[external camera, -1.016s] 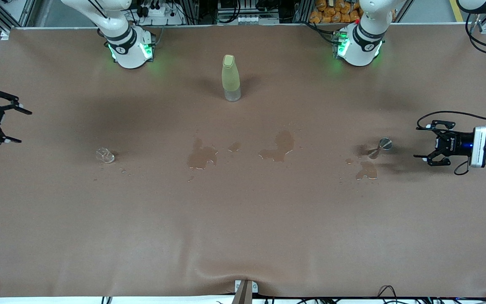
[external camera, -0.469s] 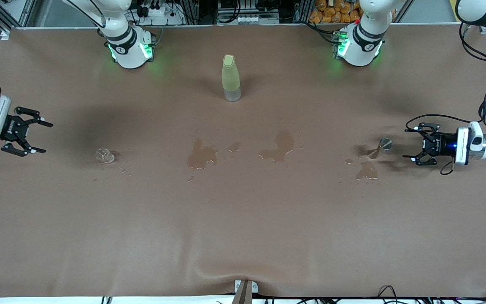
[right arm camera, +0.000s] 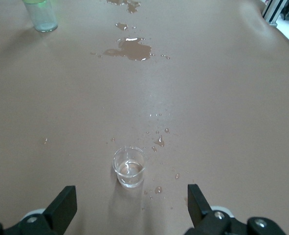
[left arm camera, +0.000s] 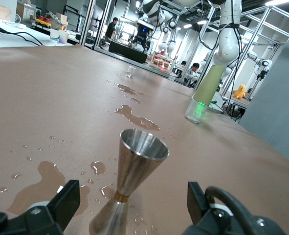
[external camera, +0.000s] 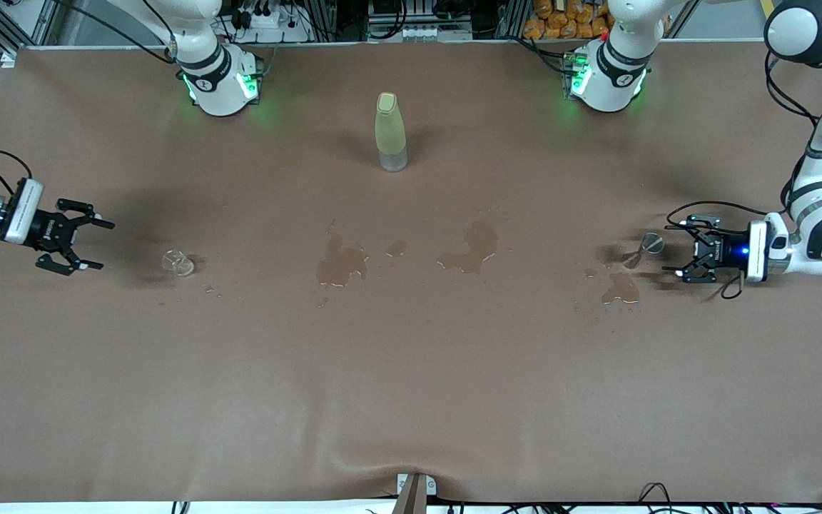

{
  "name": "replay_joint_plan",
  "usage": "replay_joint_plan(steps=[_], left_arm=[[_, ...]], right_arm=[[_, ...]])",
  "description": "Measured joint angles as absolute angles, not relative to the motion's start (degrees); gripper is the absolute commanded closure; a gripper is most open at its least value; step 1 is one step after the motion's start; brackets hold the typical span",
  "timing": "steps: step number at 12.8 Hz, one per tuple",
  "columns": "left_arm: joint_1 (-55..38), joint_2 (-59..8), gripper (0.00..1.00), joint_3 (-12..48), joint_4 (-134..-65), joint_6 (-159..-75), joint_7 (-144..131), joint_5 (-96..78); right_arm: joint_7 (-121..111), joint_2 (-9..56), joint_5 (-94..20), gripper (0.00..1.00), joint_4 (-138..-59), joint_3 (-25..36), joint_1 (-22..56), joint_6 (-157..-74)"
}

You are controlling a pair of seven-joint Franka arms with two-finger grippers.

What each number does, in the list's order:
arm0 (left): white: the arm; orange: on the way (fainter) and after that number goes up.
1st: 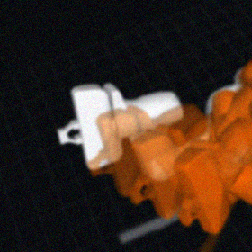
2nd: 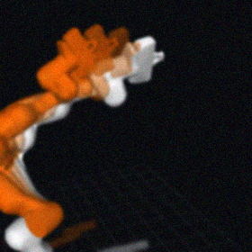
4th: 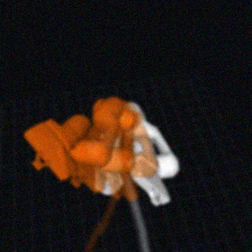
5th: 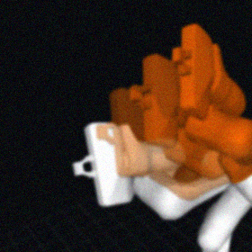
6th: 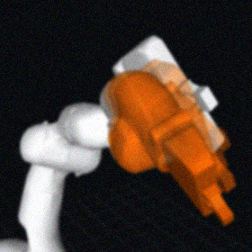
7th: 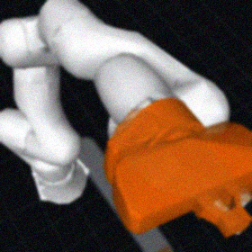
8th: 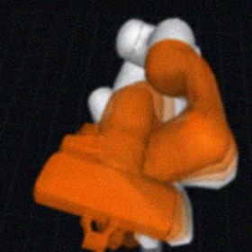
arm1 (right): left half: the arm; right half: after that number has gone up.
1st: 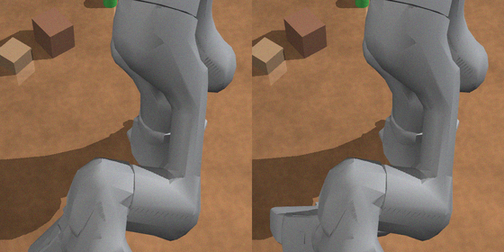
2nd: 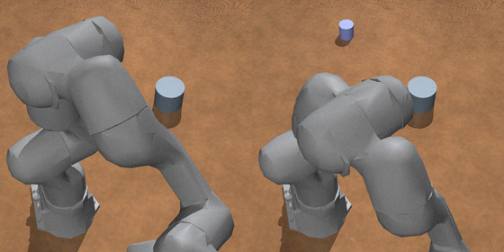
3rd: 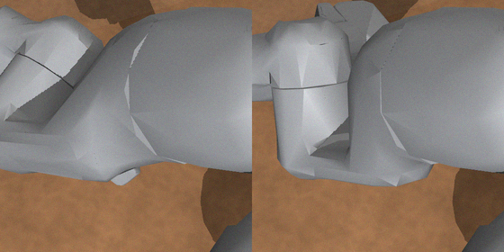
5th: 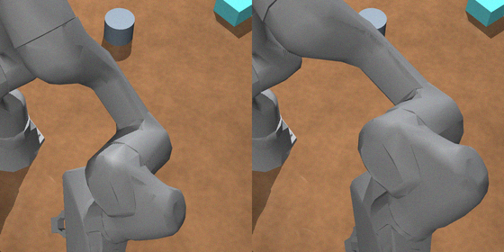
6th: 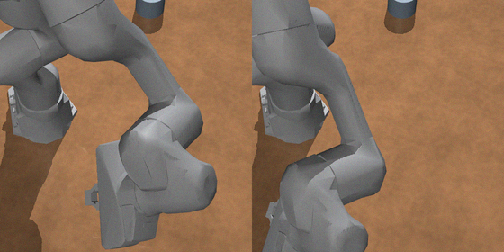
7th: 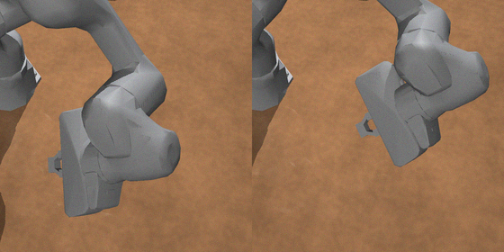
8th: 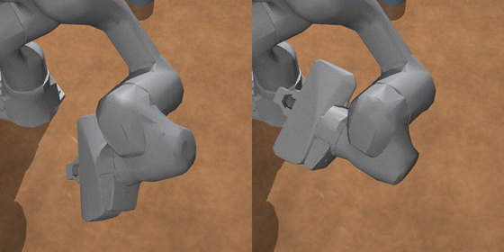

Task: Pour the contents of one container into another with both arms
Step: 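Advance the right gripper around the glass while the left gripper surrounds the jigger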

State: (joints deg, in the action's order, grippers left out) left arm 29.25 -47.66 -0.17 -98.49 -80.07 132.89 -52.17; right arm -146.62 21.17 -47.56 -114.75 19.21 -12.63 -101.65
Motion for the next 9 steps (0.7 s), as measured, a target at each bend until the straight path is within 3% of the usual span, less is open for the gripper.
replay_joint_plan(steps=[9], left_arm=[[27.5,-49.3,0.03,0.2,-98.4,-80.5,135.7,-56.8]], right_arm=[[-156.4,30.7,-57.4,0.0,-114.7,19.2,-14.0,-98.8]])
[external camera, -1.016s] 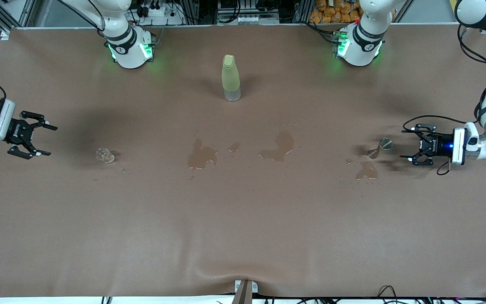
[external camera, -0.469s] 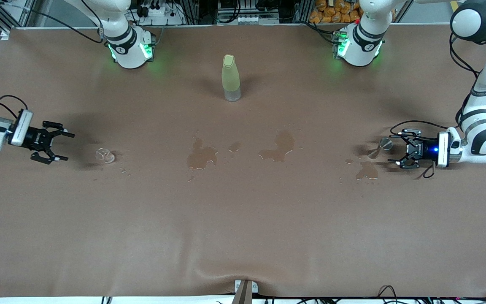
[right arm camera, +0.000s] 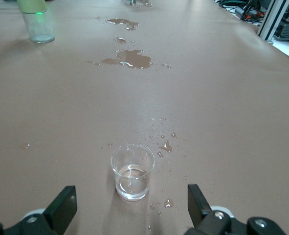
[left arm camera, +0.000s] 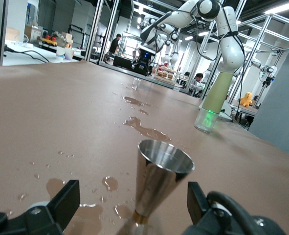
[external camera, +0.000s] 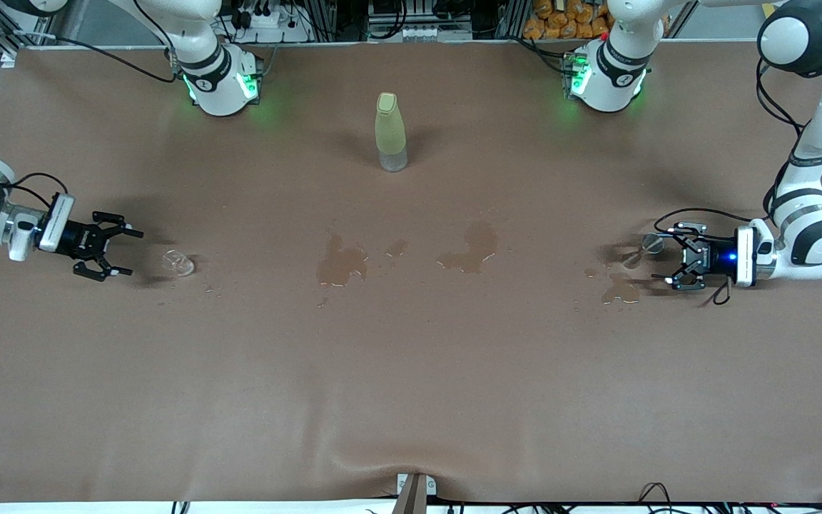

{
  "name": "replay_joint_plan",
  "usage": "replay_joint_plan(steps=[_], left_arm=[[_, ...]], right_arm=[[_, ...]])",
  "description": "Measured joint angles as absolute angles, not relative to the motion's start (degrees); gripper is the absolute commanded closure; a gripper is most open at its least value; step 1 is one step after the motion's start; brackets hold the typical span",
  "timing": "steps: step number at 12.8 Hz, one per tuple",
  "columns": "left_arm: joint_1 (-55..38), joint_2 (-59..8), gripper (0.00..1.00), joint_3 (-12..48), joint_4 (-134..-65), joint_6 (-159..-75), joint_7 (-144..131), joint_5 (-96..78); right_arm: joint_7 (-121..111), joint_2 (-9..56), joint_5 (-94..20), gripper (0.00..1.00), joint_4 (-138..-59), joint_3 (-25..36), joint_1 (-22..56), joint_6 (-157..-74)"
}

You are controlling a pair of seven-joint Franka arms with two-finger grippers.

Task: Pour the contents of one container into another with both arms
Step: 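Advance the right gripper around the glass while the left gripper surrounds the jigger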

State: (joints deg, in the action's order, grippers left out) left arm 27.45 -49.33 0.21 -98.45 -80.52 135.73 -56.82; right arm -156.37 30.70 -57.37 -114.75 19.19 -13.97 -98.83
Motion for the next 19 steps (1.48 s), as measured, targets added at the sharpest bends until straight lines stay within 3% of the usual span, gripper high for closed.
replay_joint_plan(steps=[3,12,14,19], left_arm=[[26.5,-50.2,0.13,0.3,-98.5,-81.0,136.5,-57.4],[26.6,-51.5,0.14,0.3,-98.8,-81.0,139.4,-57.8],[26.7,-51.6,0.0,0.3,-98.8,-81.0,139.8,-57.9],[27.0,-51.6,0.0,0.3,-98.8,-80.2,140.8,-57.9]], right_arm=[[-157.3,32.7,-59.6,0.0,-114.7,19.2,-14.5,-98.0],[-159.5,37.5,-63.1,0.0,-113.9,19.2,-15.9,-95.5],[-160.0,38.1,-63.4,0.0,-113.7,19.1,-16.2,-95.0],[-160.3,40.5,-64.4,0.0,-113.0,19.1,-17.2,-93.6]])
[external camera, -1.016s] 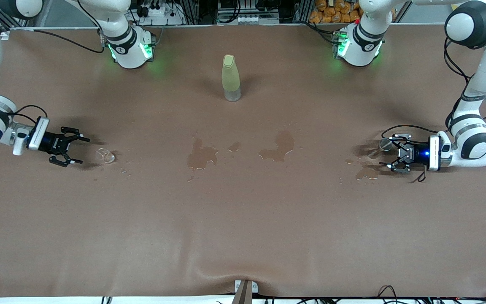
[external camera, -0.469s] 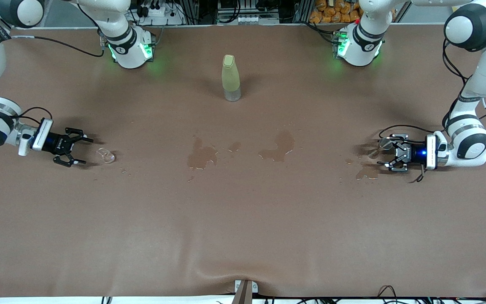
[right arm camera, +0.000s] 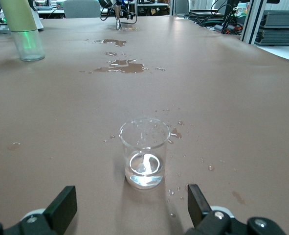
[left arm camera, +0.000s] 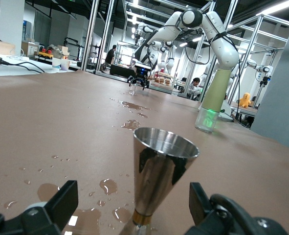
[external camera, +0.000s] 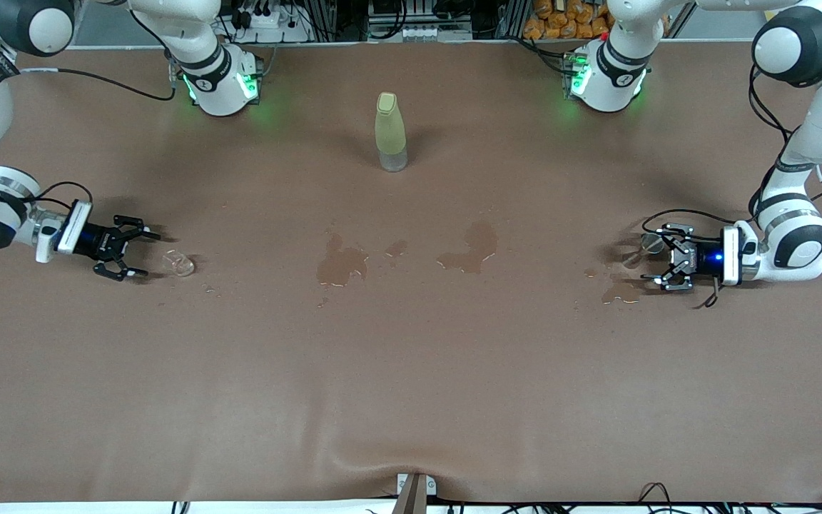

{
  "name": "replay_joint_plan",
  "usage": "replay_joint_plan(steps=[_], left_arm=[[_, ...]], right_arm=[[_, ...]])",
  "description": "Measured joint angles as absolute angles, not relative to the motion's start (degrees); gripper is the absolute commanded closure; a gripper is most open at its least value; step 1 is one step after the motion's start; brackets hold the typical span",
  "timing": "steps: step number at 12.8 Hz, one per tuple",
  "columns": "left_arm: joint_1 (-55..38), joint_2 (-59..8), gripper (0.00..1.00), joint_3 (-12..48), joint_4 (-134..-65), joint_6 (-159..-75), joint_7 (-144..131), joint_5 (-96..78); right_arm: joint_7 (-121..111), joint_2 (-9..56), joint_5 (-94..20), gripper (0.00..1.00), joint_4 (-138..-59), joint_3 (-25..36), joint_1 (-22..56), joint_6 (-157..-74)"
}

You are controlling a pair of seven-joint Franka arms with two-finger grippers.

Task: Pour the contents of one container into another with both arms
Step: 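Advance the right gripper around the glass while the left gripper surrounds the jigger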

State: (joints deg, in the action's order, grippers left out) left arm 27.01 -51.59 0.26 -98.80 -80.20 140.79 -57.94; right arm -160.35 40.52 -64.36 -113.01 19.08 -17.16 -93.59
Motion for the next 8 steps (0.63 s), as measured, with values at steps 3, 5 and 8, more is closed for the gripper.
replay_joint_plan(steps=[3,5,8], left_arm=[[27.0,-51.7,0.0,0.3,-99.0,-80.1,141.3,-58.1],[27.0,-52.3,0.0,0.3,-99.0,-80.0,141.4,-59.5],[27.0,-52.7,0.0,0.3,-99.0,-80.0,142.0,-59.9]], right_arm=[[-160.4,41.5,-65.3,0.0,-112.7,18.8,-17.2,-93.5],[-160.5,42.1,-66.3,0.0,-112.5,18.4,-17.2,-93.5],[-160.6,42.8,-67.2,0.0,-112.3,17.6,-17.0,-93.3]])
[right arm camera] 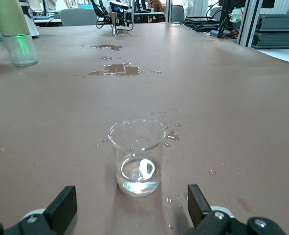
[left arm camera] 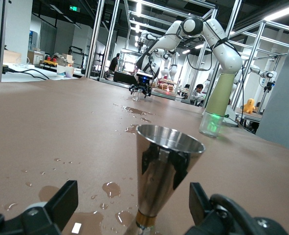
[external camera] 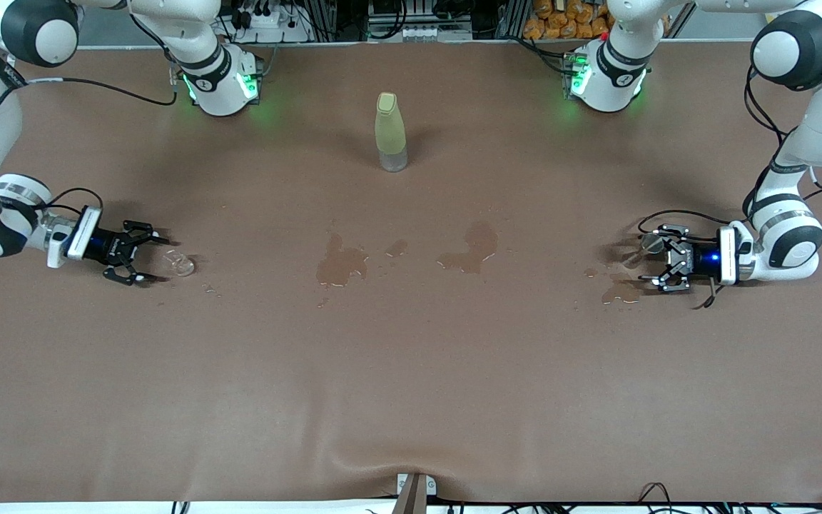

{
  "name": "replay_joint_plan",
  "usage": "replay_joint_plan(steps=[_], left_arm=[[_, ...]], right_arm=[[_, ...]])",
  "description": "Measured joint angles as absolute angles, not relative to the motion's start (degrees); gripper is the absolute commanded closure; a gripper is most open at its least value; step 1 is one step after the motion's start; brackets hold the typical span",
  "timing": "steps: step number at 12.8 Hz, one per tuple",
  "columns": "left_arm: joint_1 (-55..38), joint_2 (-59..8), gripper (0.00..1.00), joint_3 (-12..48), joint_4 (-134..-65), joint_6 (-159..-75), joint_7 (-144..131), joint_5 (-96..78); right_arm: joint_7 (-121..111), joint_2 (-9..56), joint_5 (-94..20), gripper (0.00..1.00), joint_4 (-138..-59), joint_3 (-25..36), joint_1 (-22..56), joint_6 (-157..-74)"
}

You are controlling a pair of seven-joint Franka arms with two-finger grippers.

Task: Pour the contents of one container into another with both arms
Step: 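Advance the right gripper around the glass while the left gripper surrounds the jigger, then close the right gripper on the glass while the left gripper closes on the jigger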

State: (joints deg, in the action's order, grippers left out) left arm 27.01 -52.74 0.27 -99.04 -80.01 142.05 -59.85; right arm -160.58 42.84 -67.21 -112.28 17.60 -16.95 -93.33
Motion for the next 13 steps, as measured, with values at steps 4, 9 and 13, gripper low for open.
replay_joint_plan(steps=[4,9,13], left_arm=[[27.0,-52.8,0.14,0.3,-99.0,-80.0,143.7,-59.9],[27.0,-52.8,0.15,0.3,-98.9,-80.0,145.4,-59.9],[27.0,-52.8,0.27,0.3,-98.8,-80.0,147.7,-59.9]], right_arm=[[-160.8,43.3,-69.3,0.0,-112.1,17.0,-15.3,-93.2],[-161.2,44.3,-71.9,0.0,-112.1,17.0,-12.8,-93.2],[-161.3,45.0,-73.0,0.19,-112.0,17.0,-11.5,-93.2]])
